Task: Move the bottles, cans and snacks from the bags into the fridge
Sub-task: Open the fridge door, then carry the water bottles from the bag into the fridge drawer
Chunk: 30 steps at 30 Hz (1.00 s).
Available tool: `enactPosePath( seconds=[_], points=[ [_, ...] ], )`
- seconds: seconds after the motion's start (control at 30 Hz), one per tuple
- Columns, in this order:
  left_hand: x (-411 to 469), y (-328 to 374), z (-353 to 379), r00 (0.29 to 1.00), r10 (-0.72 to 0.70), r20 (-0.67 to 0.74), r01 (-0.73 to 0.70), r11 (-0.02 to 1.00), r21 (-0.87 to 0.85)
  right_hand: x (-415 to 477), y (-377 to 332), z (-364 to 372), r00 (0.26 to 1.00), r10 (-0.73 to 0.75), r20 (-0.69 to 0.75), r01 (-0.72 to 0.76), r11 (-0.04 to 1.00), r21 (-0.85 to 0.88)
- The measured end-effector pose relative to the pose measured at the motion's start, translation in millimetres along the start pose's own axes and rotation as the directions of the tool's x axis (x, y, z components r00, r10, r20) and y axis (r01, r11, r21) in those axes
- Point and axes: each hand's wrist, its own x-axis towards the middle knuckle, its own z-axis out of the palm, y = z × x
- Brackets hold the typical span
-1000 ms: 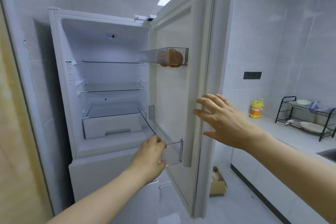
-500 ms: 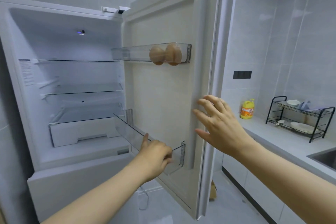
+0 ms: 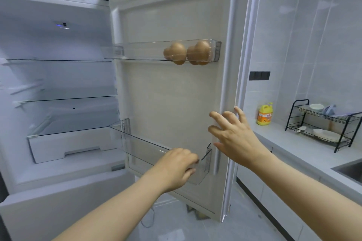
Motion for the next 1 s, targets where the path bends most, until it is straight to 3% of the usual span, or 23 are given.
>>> enactPosePath(
  seconds=[0.23, 0.43, 0.67, 0.83, 0.93, 1.0],
  points=[
    [8.1, -23.7, 11.4, 0.996, -0.052, -0.071, 0.049, 0.998, -0.041, 8.5, 7.7, 14.6, 0.996, 0.016, -0.089, -0.015, 1.0, 0.01],
    [4.3, -23.4, 7.4, 0.994, -0.028, -0.102, 0.023, 0.998, -0.052, 7.8, 1.0, 12.4, 0.996, 0.037, -0.079, -0.034, 0.999, 0.028],
    [0.8, -25.0, 5.4, 0.998, -0.018, -0.061, 0.013, 0.996, -0.088, 2.9, -9.1, -9.6, 0.993, 0.092, 0.073, -0.098, 0.991, 0.086],
    [-1.5, -31.7, -2.0, 0.995, -0.029, -0.1, -0.006, 0.941, -0.339, -16.9, -28.1, -39.2, 0.963, 0.163, 0.213, -0.215, 0.944, 0.25],
    [-0.3, -33.7, -9.9, 0.99, -0.011, -0.138, -0.048, 0.909, -0.415, -39.0, -45.7, -57.4, 0.898, 0.288, 0.333, -0.375, 0.897, 0.234],
    [-0.5, -31.2, -15.3, 0.988, 0.037, -0.15, -0.098, 0.899, -0.427, -57.2, -60.0, -69.1, 0.804, 0.422, 0.419, -0.534, 0.822, 0.196]
  ],
)
